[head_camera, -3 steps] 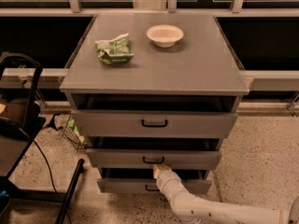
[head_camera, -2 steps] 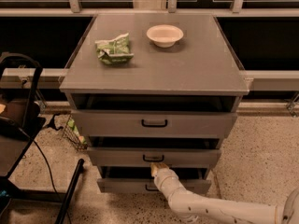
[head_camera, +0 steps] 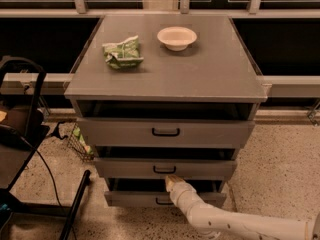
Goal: Close middle drawer
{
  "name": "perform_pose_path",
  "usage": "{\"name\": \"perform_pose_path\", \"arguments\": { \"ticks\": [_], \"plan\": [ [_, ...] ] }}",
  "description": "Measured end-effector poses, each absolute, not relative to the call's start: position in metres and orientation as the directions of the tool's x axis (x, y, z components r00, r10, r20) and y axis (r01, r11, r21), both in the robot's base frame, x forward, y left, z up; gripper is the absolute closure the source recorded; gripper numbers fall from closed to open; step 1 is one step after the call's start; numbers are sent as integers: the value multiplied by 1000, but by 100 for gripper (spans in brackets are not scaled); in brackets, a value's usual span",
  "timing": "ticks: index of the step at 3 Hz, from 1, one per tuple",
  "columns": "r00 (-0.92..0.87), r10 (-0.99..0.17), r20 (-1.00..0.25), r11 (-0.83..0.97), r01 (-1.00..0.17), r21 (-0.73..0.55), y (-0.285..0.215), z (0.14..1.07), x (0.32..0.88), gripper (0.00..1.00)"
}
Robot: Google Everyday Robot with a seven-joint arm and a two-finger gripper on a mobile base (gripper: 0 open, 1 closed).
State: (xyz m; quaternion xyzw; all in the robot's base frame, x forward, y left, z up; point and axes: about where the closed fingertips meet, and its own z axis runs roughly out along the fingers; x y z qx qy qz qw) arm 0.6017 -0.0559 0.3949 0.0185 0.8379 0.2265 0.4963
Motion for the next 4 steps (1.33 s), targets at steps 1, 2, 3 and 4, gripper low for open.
{"name": "perform_pose_path", "arguments": {
  "ticks": [1,2,3,4],
  "plan": [
    [-605,233,-761,881,-201,429,-70,401,582,100],
    [-691,167,-703,894,-195,404,-130,421,577,100],
    [-696,54,-716,903,-271,332,-170,445,585,100],
    [-739,29,-673,878,-304,371,-154,437,570,81]
  ]
}}
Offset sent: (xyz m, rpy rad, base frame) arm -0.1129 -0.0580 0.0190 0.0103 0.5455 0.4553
